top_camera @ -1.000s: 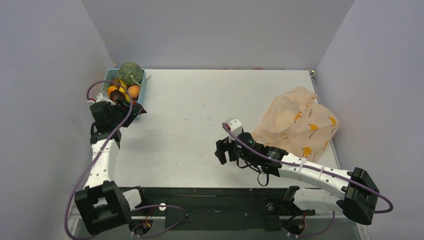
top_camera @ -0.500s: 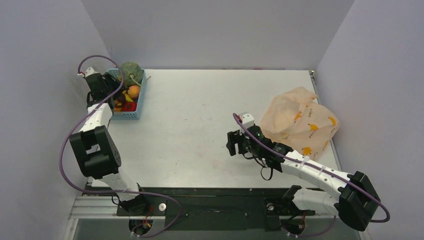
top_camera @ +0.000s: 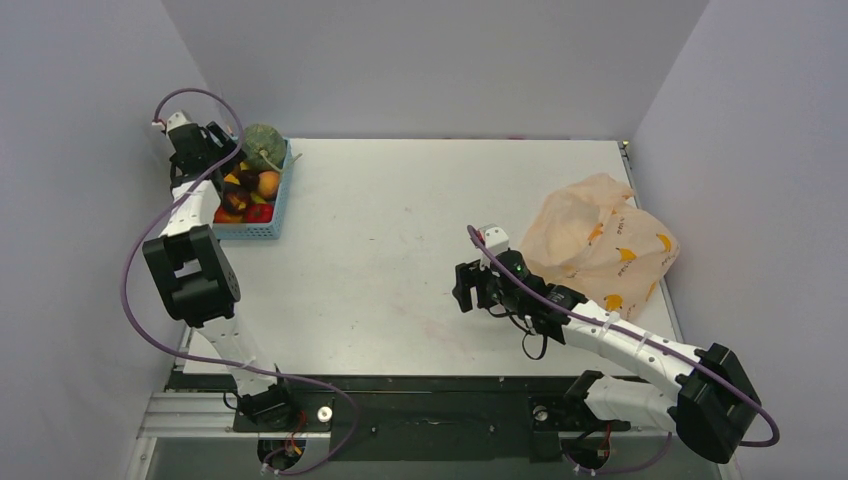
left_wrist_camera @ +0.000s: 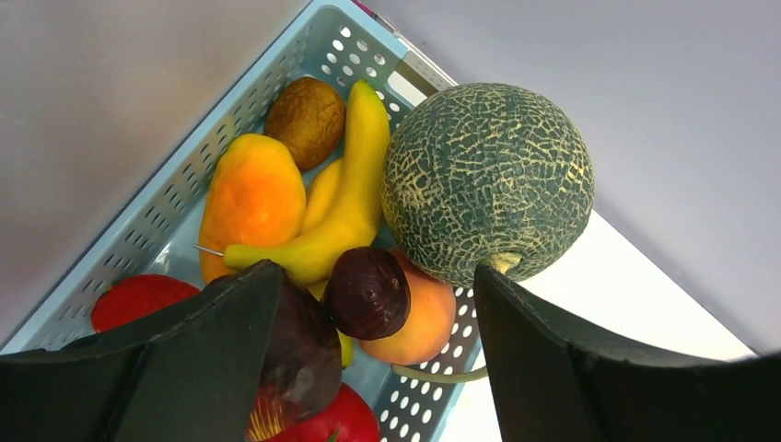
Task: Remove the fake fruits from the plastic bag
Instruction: Place the fake fruit in the bin, then reset both arms
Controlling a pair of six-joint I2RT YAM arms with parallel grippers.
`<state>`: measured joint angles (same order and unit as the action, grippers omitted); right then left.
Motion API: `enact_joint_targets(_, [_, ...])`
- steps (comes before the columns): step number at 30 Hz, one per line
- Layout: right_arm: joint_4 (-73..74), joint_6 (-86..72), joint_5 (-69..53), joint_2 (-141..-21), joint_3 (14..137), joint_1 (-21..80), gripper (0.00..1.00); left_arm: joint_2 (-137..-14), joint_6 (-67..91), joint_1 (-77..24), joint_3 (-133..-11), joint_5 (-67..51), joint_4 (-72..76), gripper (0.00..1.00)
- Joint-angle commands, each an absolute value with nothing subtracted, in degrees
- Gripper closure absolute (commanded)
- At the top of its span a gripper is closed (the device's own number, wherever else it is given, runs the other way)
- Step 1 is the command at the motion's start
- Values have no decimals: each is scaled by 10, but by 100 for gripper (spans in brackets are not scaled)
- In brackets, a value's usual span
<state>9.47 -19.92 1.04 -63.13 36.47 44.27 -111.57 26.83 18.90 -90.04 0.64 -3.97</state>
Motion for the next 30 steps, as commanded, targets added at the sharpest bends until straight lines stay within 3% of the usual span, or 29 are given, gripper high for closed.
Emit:
enact_joint_targets(1, [72,-200,11,-618,372,440,30,-1100,253,189,-934,29,-65,25])
enact_joint_targets(10, [87,-217,9,-592,376,427,30,-981,289,129,-822,-23,-60,25])
enact_joint_targets(19, [144,-250,65,-511,384,410,29,-764,292,-22,-649,-85,-80,23])
enact_joint_targets(25, [217,-273,148,-418,397,406,25,-604,327,-76,-566,-133,-95,18])
enact_joint_targets(30, [301,-280,227,-332,431,405,20,-487,320,-80,-579,-148,-155,9])
